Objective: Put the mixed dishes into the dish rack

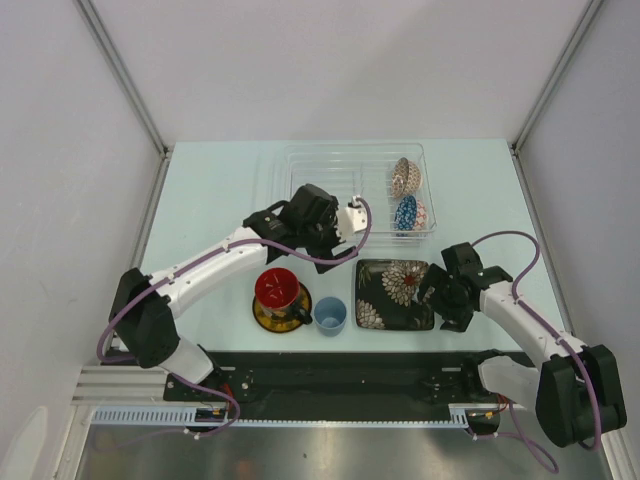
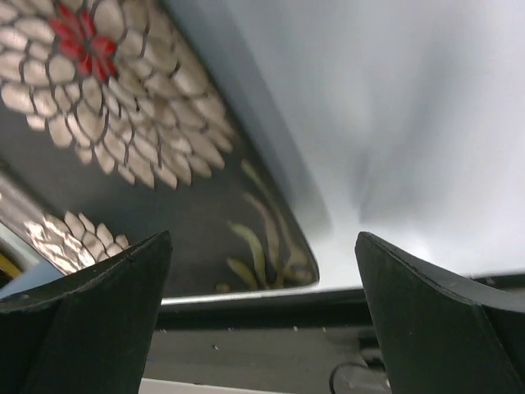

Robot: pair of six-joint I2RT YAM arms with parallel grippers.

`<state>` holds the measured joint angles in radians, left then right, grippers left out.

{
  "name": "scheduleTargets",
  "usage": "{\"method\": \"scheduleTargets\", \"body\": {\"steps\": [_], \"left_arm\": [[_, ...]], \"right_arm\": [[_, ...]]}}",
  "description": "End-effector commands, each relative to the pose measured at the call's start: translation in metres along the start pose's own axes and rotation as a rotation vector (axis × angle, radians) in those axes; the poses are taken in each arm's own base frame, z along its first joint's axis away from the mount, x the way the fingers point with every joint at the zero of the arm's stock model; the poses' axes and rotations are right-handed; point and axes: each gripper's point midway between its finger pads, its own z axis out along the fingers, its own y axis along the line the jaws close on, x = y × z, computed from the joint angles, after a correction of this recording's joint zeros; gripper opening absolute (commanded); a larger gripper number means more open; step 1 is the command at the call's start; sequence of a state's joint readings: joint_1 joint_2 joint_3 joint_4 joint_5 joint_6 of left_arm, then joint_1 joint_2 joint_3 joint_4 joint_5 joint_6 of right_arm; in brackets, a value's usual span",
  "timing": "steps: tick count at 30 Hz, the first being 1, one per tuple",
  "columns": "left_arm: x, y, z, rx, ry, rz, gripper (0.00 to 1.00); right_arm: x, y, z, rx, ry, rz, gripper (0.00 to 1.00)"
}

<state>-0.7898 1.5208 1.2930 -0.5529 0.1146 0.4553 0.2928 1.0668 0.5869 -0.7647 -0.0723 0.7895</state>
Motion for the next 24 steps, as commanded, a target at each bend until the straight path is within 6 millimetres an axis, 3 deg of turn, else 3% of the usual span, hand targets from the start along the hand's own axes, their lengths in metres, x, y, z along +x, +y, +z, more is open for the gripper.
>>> {"method": "scheduleTargets", "body": {"steps": [1, 11, 24], "left_arm": [[0.001, -0.008, 0.007, 0.018, -0.004, 0.161, 1.00], [0.005, -0.032, 0.031, 0.087, 0.052, 0.264, 1.00], [0.031, -0.055, 0.071, 0.158, 0.108, 0.287, 1.00]], "right_arm": [[-0.015, 0.017, 0.008, -0.127, -0.019, 0.021, 1.00], [-0.056, 0.010, 0.015, -0.256, -0.079, 0.116, 1.00], [-0.054, 0.016, 0.030, -0.305, -0.017, 0.103, 1.00]]}}
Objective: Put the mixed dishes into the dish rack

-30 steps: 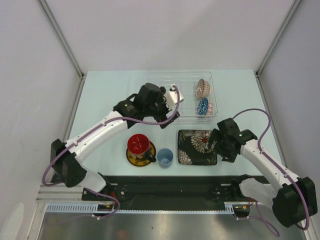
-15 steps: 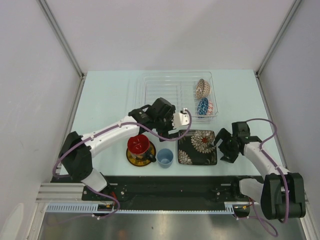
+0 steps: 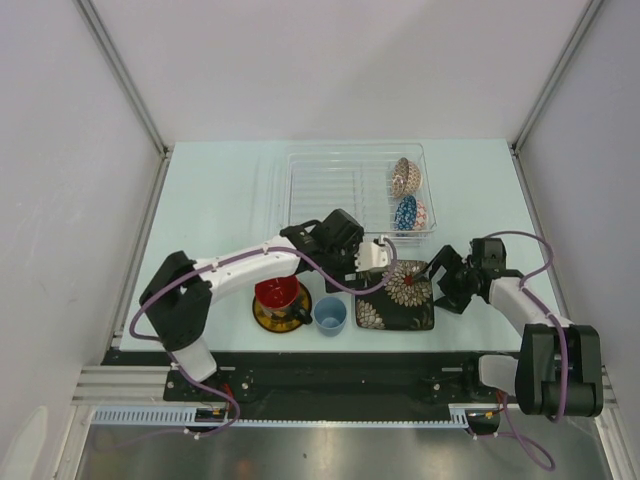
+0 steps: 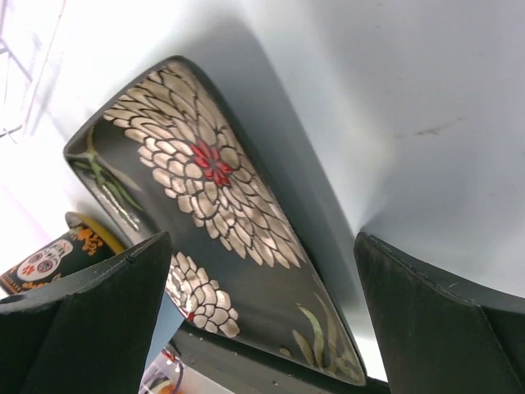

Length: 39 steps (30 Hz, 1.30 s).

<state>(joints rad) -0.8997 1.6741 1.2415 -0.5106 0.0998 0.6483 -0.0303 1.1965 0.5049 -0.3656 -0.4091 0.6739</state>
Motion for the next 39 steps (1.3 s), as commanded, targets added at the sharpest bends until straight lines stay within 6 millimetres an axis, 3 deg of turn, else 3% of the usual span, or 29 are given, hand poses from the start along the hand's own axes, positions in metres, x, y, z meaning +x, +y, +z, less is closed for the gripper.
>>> {"method": "scheduleTargets", "body": {"steps": [1, 10, 29, 35, 39], "left_arm": [[-0.001, -0.005, 0.020, 0.025, 0.000, 0.033, 1.00], [0.006, -0.015, 0.047, 0.070, 0.027, 0.064, 1.00], [-0.031, -0.025, 0.079, 0.136, -0.024, 0.109, 1.00], [-0.044, -0.023, 0.084, 0.137, -0.044, 0.113, 1.00], [-0.051, -0.024, 0.085, 0.135, -0.059, 0.114, 1.00]], "right_arm": [[0.004, -0.008, 0.006, 0.010, 0.019, -0.026, 1.00], [0.005, -0.012, 0.010, 0.009, 0.042, -0.019, 1.00], [0.011, -0.010, 0.011, -0.018, 0.083, -0.029, 0.92], [0.022, 0.025, -0.001, -0.166, 0.117, -0.059, 0.89], [0.028, 0.056, -0.024, -0.280, 0.080, -0.132, 0.89]]}}
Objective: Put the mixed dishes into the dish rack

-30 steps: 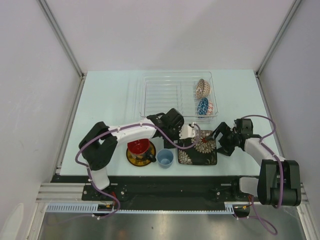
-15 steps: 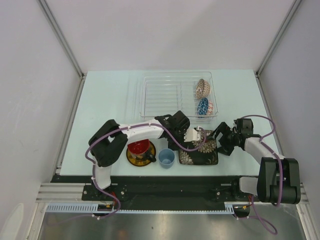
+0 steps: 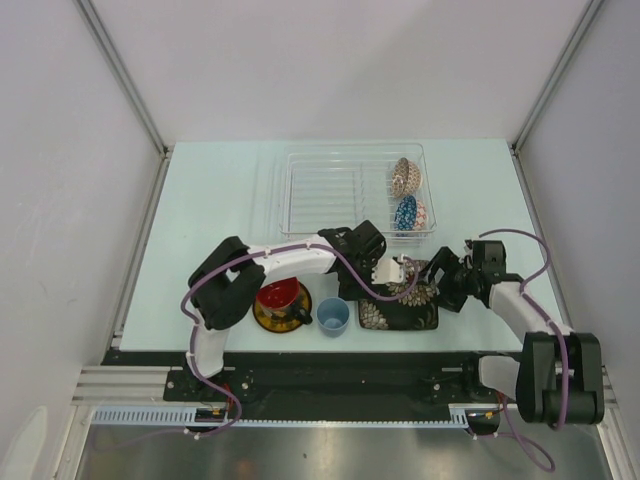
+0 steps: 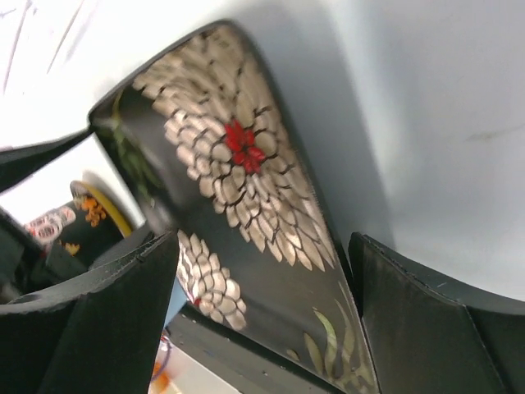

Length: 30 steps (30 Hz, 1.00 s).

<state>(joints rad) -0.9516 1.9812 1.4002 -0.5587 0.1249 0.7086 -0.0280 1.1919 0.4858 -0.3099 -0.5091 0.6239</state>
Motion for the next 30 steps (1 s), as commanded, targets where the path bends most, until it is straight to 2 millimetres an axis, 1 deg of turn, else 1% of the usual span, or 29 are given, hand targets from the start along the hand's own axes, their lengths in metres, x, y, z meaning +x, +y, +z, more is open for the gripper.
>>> {"method": "scheduleTargets", "body": {"steps": [1, 6, 9, 10, 12, 13, 15, 16, 18, 21, 23, 24, 25, 26, 29, 30], "left_arm": [[-0.061, 0.011, -0.001, -0.038, -0.183, 0.043, 0.99], [-0.066, 0.010, 0.000, -0.038, -0.197, 0.036, 1.00], [-0.071, 0.011, -0.002, -0.043, -0.213, 0.035, 1.00], [-0.071, 0.011, -0.002, -0.044, -0.214, 0.032, 1.00], [-0.072, 0.012, -0.002, -0.051, -0.216, 0.030, 1.00], [-0.072, 0.012, -0.002, -0.051, -0.218, 0.030, 1.00], [-0.073, 0.014, -0.003, -0.057, -0.220, 0.026, 0.99], [-0.073, 0.013, -0.003, -0.056, -0.220, 0.027, 1.00], [-0.074, 0.013, -0.004, -0.057, -0.224, 0.027, 1.00], [-0.076, 0.015, -0.005, -0.063, -0.229, 0.028, 1.00], [-0.077, 0.016, -0.006, -0.067, -0.230, 0.028, 1.00], [-0.077, 0.017, -0.006, -0.071, -0.229, 0.028, 1.00], [-0.077, 0.018, -0.007, -0.074, -0.231, 0.028, 1.00], [-0.078, 0.019, -0.009, -0.076, -0.233, 0.026, 1.00], [-0.083, 0.026, -0.019, -0.112, -0.246, 0.026, 1.00], [-0.087, 0.032, -0.029, -0.136, -0.261, 0.022, 1.00]], "right_arm": [[0.019, 0.051, -0.021, -0.200, 0.041, -0.064, 0.89], [0.024, 0.071, -0.030, -0.288, 0.048, -0.093, 0.85], [0.026, 0.070, -0.029, -0.285, 0.049, -0.096, 0.80], [0.028, 0.070, -0.028, -0.290, 0.061, -0.087, 0.74], [0.031, 0.066, -0.024, -0.297, 0.070, -0.064, 0.67], [0.033, 0.064, -0.022, -0.297, 0.080, -0.056, 0.60], [0.035, 0.063, -0.019, -0.299, 0.082, -0.050, 0.53], [0.035, 0.061, -0.018, -0.296, 0.082, -0.047, 0.45], [0.036, 0.061, -0.016, -0.298, 0.088, -0.051, 0.38], [0.036, 0.061, -0.015, -0.300, 0.092, -0.054, 0.34], [0.035, 0.061, -0.015, -0.303, 0.091, -0.057, 0.25], [0.035, 0.062, -0.016, -0.305, 0.092, -0.059, 0.20], [0.034, 0.063, -0.016, -0.307, 0.090, -0.064, 0.08], [0.034, 0.063, -0.017, -0.306, 0.090, -0.068, 0.01], [0.030, 0.065, -0.022, -0.289, 0.066, -0.096, 0.00], [0.027, 0.065, -0.024, -0.276, 0.044, -0.109, 0.00]]}}
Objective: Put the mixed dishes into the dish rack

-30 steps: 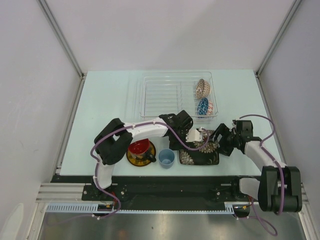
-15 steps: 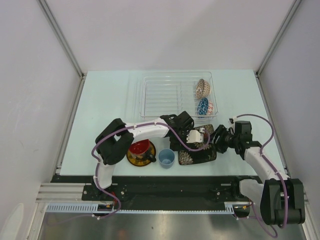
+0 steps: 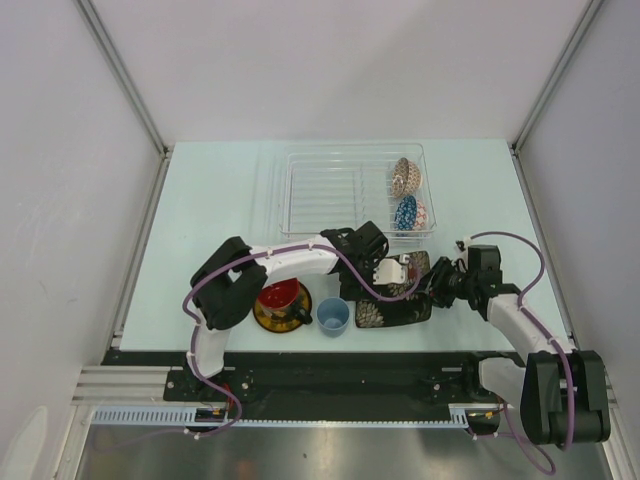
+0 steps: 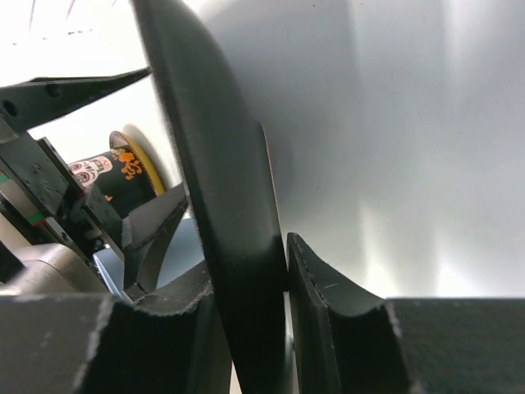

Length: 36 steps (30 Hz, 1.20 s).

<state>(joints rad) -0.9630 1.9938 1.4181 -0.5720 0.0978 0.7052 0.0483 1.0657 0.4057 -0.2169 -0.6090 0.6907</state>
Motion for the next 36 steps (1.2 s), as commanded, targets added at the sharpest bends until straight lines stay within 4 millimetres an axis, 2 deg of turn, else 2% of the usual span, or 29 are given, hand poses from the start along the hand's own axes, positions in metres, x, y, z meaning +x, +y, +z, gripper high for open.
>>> {"method": "scheduleTargets", "body": {"steps": [1, 3, 4, 7, 9, 10, 15, 16, 18, 19, 20, 21, 22, 23, 25, 26, 28, 29, 30, 32, 33, 34, 35, 36], "left_arm": [[-0.091, 0.039, -0.040, -0.145, -0.298, 0.008, 1.00], [-0.095, 0.052, -0.058, -0.170, -0.326, -0.029, 1.00], [-0.106, 0.062, -0.077, -0.194, -0.361, -0.041, 1.00], [-0.115, 0.088, -0.118, -0.240, -0.428, -0.105, 1.00], [-0.115, 0.101, -0.138, -0.256, -0.457, -0.148, 1.00], [-0.118, 0.107, -0.155, -0.275, -0.476, -0.159, 1.00], [-0.107, 0.128, -0.209, -0.342, -0.543, -0.237, 1.00], [-0.107, 0.130, -0.229, -0.363, -0.573, -0.245, 1.00], [-0.095, 0.145, -0.254, -0.400, -0.605, -0.305, 1.00], [-0.090, 0.151, -0.266, -0.416, -0.622, -0.331, 0.99], [-0.073, 0.164, -0.283, -0.444, -0.644, -0.406, 0.99], [-0.067, 0.172, -0.294, -0.459, -0.665, -0.439, 1.00], [-0.059, 0.178, -0.303, -0.466, -0.682, -0.472, 1.00], [-0.038, 0.191, -0.314, -0.491, -0.693, -0.554, 1.00], [-0.020, 0.199, -0.325, -0.494, -0.703, -0.613, 1.00], [-0.001, 0.206, -0.331, -0.508, -0.703, -0.679, 1.00], [0.015, 0.204, -0.337, -0.491, -0.715, -0.733, 1.00], [0.031, 0.206, -0.339, -0.499, -0.714, -0.781, 1.00], [0.039, 0.202, -0.340, -0.506, -0.715, -0.798, 1.00], [0.055, 0.200, -0.341, -0.523, -0.713, -0.833, 1.00], [0.063, 0.197, -0.333, -0.517, -0.702, -0.850, 1.00], [0.065, 0.194, -0.335, -0.525, -0.705, -0.851, 1.00], [0.070, 0.192, -0.333, -0.528, -0.699, -0.860, 1.00], [0.076, 0.189, -0.324, -0.515, -0.684, -0.878, 1.00]], "right_arm": [[-0.004, 0.039, -0.015, -0.106, -0.004, -0.071, 0.00], [-0.011, 0.039, -0.021, -0.062, -0.034, -0.110, 0.00], [-0.013, 0.041, -0.025, -0.055, -0.047, -0.129, 0.00], [-0.019, 0.046, -0.038, -0.005, -0.093, -0.202, 0.00], [-0.027, 0.049, -0.044, 0.014, -0.139, -0.252, 0.00], [-0.027, 0.050, -0.047, 0.016, -0.150, -0.269, 0.00], [-0.030, 0.053, -0.051, 0.017, -0.168, -0.323, 0.00], [-0.031, 0.055, -0.052, 0.016, -0.170, -0.330, 0.00], [-0.035, 0.064, -0.059, 0.008, -0.197, -0.360, 0.00], [-0.039, 0.079, -0.066, -0.012, -0.220, -0.387, 0.00], [-0.041, 0.087, -0.072, -0.021, -0.238, -0.411, 0.00], [-0.043, 0.098, -0.077, -0.036, -0.252, -0.441, 0.00], [-0.047, 0.116, -0.088, -0.056, -0.274, -0.476, 0.00], [-0.046, 0.131, -0.092, -0.071, -0.282, -0.515, 0.00], [-0.048, 0.151, -0.102, -0.087, -0.298, -0.578, 0.00], [-0.055, 0.179, -0.119, -0.120, -0.359, -0.629, 0.00], [-0.064, 0.204, -0.132, -0.139, -0.416, -0.699, 0.00], [-0.071, 0.227, -0.148, -0.168, -0.469, -0.744, 0.00], [-0.077, 0.238, -0.151, -0.169, -0.495, -0.777, 0.00], [-0.099, 0.264, -0.170, -0.145, -0.636, -0.916, 0.00], [-0.101, 0.274, -0.173, -0.141, -0.677, -0.979, 0.00], [-0.112, 0.291, -0.175, -0.149, -0.751, -1.033, 0.00], [-0.122, 0.300, -0.179, -0.111, -0.815, -1.169, 0.00], [-0.120, 0.313, -0.178, -0.125, -0.844, -1.261, 0.00]]}}
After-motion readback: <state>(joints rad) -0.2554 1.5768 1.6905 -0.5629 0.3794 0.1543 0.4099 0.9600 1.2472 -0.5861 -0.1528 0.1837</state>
